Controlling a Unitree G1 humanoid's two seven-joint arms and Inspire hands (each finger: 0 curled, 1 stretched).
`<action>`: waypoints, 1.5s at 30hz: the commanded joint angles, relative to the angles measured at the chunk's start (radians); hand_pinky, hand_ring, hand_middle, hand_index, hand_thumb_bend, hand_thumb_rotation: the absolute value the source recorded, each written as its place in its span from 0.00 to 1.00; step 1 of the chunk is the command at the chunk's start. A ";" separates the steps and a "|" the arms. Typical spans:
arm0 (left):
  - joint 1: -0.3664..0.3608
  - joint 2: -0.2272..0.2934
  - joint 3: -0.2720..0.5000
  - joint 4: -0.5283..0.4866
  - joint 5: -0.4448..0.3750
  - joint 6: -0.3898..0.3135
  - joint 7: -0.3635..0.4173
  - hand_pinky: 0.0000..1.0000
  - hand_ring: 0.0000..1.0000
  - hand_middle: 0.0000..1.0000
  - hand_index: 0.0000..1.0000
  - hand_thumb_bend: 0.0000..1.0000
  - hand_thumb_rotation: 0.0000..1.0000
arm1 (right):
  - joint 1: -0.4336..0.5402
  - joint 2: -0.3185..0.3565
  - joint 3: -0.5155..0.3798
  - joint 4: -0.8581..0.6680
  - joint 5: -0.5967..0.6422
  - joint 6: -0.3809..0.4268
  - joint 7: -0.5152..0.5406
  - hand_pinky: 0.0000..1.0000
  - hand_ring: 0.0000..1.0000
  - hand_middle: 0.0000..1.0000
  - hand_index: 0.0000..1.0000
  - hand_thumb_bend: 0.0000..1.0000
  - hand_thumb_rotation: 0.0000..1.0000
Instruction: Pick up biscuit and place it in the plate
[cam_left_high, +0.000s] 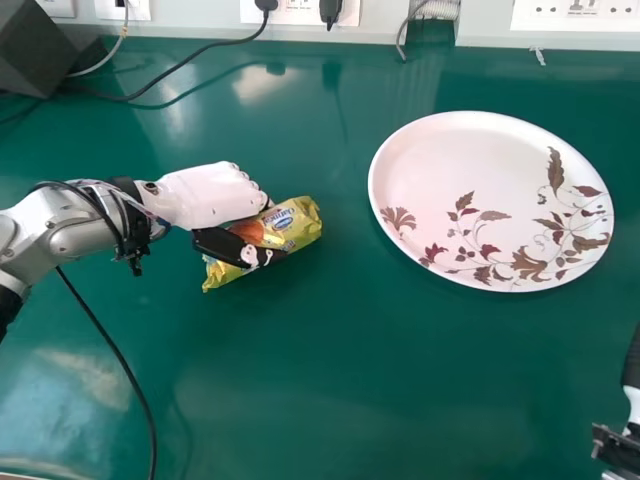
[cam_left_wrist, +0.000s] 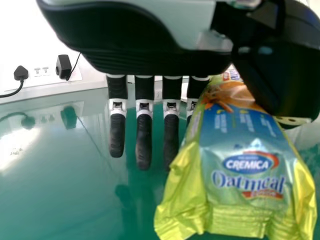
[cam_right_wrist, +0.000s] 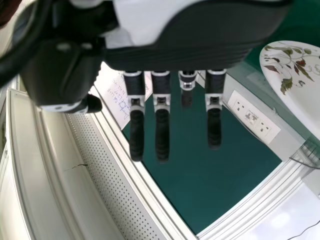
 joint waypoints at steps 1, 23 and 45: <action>0.000 -0.005 0.014 0.016 -0.019 -0.009 -0.001 0.43 0.41 0.46 0.52 0.49 0.00 | 0.000 0.059 -0.003 -0.003 0.018 -0.007 0.004 0.51 0.47 0.53 0.47 0.50 0.00; -0.051 -0.067 0.089 0.056 -0.237 -0.056 -0.069 0.43 0.41 0.46 0.52 0.49 0.00 | -0.020 0.061 -0.012 0.016 0.005 -0.020 0.007 0.41 0.43 0.50 0.51 0.50 0.00; -0.125 -0.119 0.117 0.120 -0.348 -0.108 -0.153 0.43 0.40 0.46 0.51 0.49 0.00 | -0.005 0.068 -0.006 0.026 0.016 -0.054 0.035 0.38 0.40 0.49 0.52 0.50 0.00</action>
